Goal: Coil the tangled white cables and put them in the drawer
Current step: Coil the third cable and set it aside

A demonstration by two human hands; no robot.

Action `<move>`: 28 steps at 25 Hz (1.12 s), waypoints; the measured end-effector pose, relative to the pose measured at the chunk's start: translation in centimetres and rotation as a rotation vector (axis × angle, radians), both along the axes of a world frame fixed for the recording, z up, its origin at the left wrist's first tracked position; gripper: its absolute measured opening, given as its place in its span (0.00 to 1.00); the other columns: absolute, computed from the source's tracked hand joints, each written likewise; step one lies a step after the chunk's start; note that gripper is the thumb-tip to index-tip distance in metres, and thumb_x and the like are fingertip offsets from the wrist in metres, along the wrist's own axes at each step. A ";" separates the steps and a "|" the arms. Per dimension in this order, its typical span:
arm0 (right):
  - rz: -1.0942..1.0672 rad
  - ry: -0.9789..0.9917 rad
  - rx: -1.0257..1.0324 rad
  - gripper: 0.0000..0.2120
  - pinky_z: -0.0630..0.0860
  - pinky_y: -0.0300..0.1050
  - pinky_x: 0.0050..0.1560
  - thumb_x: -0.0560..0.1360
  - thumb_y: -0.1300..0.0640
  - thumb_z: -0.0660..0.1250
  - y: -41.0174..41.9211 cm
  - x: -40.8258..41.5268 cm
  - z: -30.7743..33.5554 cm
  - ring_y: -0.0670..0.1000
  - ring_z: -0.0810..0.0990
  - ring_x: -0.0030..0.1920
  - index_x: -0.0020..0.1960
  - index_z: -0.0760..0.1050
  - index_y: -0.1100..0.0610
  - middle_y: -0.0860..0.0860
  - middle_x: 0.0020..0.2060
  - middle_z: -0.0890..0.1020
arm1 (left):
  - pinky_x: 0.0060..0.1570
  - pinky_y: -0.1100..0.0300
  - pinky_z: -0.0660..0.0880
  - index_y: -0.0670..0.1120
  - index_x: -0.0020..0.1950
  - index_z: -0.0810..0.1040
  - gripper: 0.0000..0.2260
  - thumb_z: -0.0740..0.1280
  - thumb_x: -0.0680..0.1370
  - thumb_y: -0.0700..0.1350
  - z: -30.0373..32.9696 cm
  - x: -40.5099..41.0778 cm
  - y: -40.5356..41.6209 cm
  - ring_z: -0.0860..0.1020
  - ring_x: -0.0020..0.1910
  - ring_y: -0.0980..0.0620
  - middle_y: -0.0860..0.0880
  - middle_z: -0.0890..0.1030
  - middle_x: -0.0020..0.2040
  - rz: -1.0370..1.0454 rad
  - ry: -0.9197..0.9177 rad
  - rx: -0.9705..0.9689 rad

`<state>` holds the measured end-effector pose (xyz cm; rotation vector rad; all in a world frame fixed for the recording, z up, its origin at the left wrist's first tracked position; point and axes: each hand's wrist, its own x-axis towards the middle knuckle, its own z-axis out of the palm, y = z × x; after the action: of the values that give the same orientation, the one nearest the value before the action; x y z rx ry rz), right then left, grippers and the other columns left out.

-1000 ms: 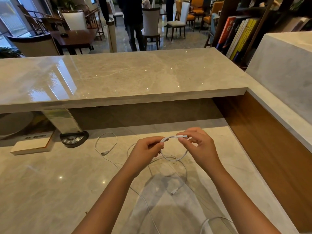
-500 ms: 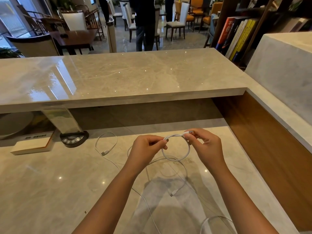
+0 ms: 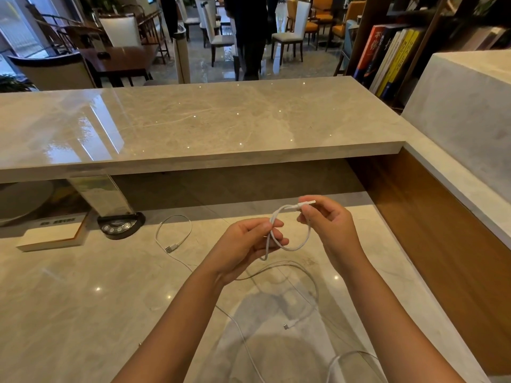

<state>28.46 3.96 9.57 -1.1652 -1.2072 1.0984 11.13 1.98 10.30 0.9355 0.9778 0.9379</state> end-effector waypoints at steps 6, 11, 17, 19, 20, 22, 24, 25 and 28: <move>0.461 -0.077 -0.186 0.13 0.72 0.40 0.61 0.78 0.47 0.57 -1.6 -2.3 -2.7 0.44 0.78 0.58 0.56 0.77 0.46 0.49 0.56 0.81 | 0.38 0.62 0.80 0.40 0.48 0.77 0.11 0.55 0.80 0.39 0.1 -0.4 1.0 0.80 0.31 0.55 0.48 0.80 0.30 0.202 -0.411 -0.027; 0.612 -0.324 -0.087 0.10 0.72 0.32 0.50 0.78 0.62 0.60 -2.0 -2.8 -3.0 0.40 0.77 0.45 0.46 0.78 0.52 0.46 0.41 0.79 | 0.39 0.63 0.79 0.40 0.49 0.76 0.10 0.56 0.79 0.40 -0.5 -1.2 1.6 0.78 0.31 0.55 0.50 0.78 0.30 0.263 -0.434 0.051; 0.584 -0.721 -0.032 0.11 0.74 0.38 0.48 0.78 0.56 0.61 0.7 0.7 -2.1 0.42 0.79 0.43 0.44 0.79 0.44 0.45 0.41 0.82 | 0.38 0.64 0.79 0.41 0.48 0.79 0.10 0.58 0.79 0.40 -0.8 -1.7 1.5 0.76 0.30 0.57 0.50 0.78 0.31 0.352 -0.340 0.097; 0.571 -0.838 -0.084 0.09 0.75 0.39 0.45 0.78 0.55 0.62 1.5 2.3 -1.6 0.42 0.77 0.40 0.46 0.80 0.49 0.43 0.40 0.81 | 0.38 0.64 0.78 0.41 0.48 0.79 0.10 0.58 0.80 0.41 -0.5 -2.4 1.6 0.76 0.30 0.58 0.50 0.78 0.31 0.394 -0.348 0.109; 0.558 -0.860 -0.122 0.08 0.75 0.37 0.42 0.78 0.55 0.62 1.8 3.1 -1.2 0.42 0.76 0.38 0.46 0.80 0.50 0.43 0.38 0.80 | 0.38 0.64 0.79 0.42 0.48 0.79 0.10 0.58 0.80 0.41 -0.4 -2.8 1.6 0.77 0.31 0.58 0.50 0.78 0.31 0.406 -0.340 0.114; 0.501 -0.884 -0.173 0.07 0.72 0.36 0.36 0.76 0.53 0.65 2.7 4.2 -0.3 0.43 0.74 0.32 0.43 0.80 0.52 0.44 0.32 0.78 | 0.38 0.64 0.79 0.42 0.47 0.79 0.10 0.58 0.80 0.40 -0.4 -3.1 1.5 0.76 0.31 0.57 0.50 0.79 0.31 0.405 -0.289 0.115; 0.439 -0.945 -0.207 0.08 0.73 0.38 0.36 0.74 0.51 0.67 3.8 5.0 0.6 0.45 0.75 0.33 0.41 0.80 0.55 0.48 0.31 0.78 | 0.38 0.64 0.78 0.42 0.47 0.80 0.10 0.59 0.79 0.40 -0.7 -2.9 1.1 0.76 0.31 0.57 0.50 0.78 0.31 0.396 -0.245 0.101; 0.430 -0.957 -0.235 0.09 0.75 0.40 0.38 0.73 0.50 0.68 4.2 5.6 1.1 0.46 0.76 0.34 0.41 0.80 0.56 0.49 0.32 0.79 | 0.37 0.64 0.78 0.42 0.48 0.80 0.10 0.59 0.79 0.40 -0.8 -2.8 1.0 0.76 0.31 0.57 0.50 0.78 0.31 0.394 -0.235 0.093; 0.463 -0.826 -0.305 0.07 0.74 0.39 0.37 0.74 0.55 0.67 4.6 6.8 3.1 0.47 0.76 0.35 0.43 0.80 0.57 0.51 0.34 0.79 | 0.37 0.65 0.78 0.42 0.48 0.80 0.10 0.59 0.79 0.40 -0.9 -3.0 0.7 0.76 0.30 0.58 0.50 0.78 0.31 0.401 -0.195 0.080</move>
<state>35.31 8.54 12.62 -1.7142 -2.0733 1.2002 8.13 2.66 9.36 0.7083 0.9835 1.3880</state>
